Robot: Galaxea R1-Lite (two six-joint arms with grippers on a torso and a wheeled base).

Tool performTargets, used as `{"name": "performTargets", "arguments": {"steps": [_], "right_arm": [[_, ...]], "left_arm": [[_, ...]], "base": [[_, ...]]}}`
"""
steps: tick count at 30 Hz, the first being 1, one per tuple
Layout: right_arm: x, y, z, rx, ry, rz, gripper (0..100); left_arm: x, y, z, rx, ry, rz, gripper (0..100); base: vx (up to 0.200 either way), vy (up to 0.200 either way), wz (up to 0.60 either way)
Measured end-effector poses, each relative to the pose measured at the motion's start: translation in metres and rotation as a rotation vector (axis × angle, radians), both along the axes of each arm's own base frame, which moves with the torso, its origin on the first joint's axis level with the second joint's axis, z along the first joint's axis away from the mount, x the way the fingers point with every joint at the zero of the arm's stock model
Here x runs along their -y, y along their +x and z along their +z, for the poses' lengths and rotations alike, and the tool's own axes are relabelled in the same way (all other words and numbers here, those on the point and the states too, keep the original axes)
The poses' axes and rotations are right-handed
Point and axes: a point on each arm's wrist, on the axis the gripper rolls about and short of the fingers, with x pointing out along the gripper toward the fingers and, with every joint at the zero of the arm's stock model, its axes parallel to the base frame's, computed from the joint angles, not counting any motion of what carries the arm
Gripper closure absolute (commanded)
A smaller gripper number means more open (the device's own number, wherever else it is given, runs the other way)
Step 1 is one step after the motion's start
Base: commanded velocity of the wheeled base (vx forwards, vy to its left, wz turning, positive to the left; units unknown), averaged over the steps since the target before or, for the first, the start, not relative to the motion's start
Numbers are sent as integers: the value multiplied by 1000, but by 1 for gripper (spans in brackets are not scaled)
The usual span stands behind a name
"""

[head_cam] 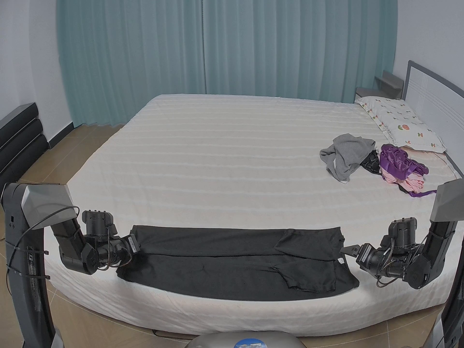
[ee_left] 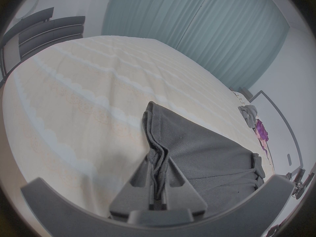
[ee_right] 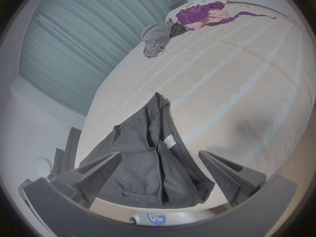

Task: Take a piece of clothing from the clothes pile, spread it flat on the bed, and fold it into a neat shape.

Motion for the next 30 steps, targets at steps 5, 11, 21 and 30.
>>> {"name": "performTargets", "arguments": {"steps": [5, 11, 21, 30], "right_arm": [[0, 0, 0, 1, 1, -1, 0], [0, 1, 0, 2, 3, -2, 0], [0, 1, 1, 3, 7, -5, 0], [0, 4, 2, 12, 25, -22, 0]], "left_arm": [[0, 2, 1, 6, 1, 1, 100], [0, 4, 2, 10, -23, 25, 100], [2, 11, 8, 50, -48, 42, 100], [2, 10, 16, 71, -55, 47, 100]], "base": [[-80, 0, 0], [0, 0, 0], [0, -80, 0], [0, -200, 0]]}}
